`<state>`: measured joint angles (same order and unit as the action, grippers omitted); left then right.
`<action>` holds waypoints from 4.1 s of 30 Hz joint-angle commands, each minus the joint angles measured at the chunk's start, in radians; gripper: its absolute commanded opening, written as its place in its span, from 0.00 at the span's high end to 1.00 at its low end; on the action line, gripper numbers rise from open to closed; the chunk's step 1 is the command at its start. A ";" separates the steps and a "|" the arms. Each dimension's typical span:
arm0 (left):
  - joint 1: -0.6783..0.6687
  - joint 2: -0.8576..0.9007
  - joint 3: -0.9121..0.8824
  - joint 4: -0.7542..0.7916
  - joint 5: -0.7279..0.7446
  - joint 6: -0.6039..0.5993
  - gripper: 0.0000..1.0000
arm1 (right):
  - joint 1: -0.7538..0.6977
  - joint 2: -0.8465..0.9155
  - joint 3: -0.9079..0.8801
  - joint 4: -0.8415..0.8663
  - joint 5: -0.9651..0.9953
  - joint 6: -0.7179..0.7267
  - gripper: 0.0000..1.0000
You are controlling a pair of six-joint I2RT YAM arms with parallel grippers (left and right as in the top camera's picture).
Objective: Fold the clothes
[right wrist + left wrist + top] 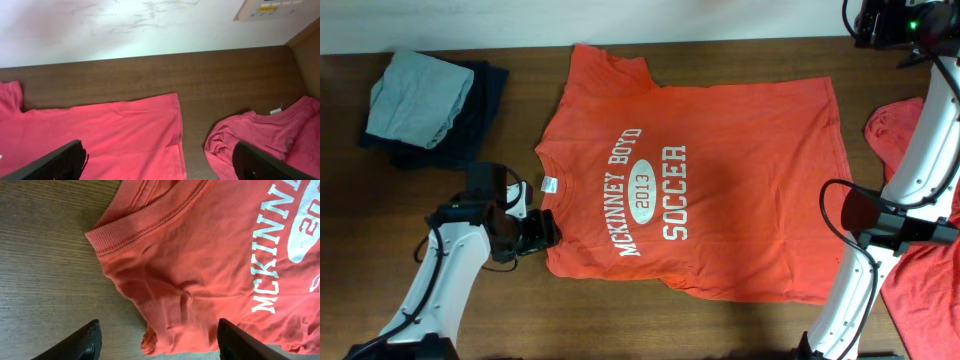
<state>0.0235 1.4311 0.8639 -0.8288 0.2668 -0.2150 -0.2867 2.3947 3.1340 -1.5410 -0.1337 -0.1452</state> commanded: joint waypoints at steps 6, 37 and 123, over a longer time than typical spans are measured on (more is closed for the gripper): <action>-0.002 0.017 -0.075 0.034 0.023 -0.021 0.27 | 0.005 0.003 0.000 0.000 -0.013 0.004 0.01; -0.002 0.026 -0.142 0.095 0.045 -0.087 0.99 | 0.005 0.003 0.000 0.000 -0.013 0.004 0.01; -0.256 0.029 0.010 0.291 -0.204 -0.174 0.99 | 0.005 0.003 0.000 0.000 -0.013 0.004 0.01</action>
<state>-0.2131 1.4742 0.8677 -0.5392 0.1051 -0.4042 -0.2867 2.3947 3.1340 -1.5410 -0.1337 -0.1413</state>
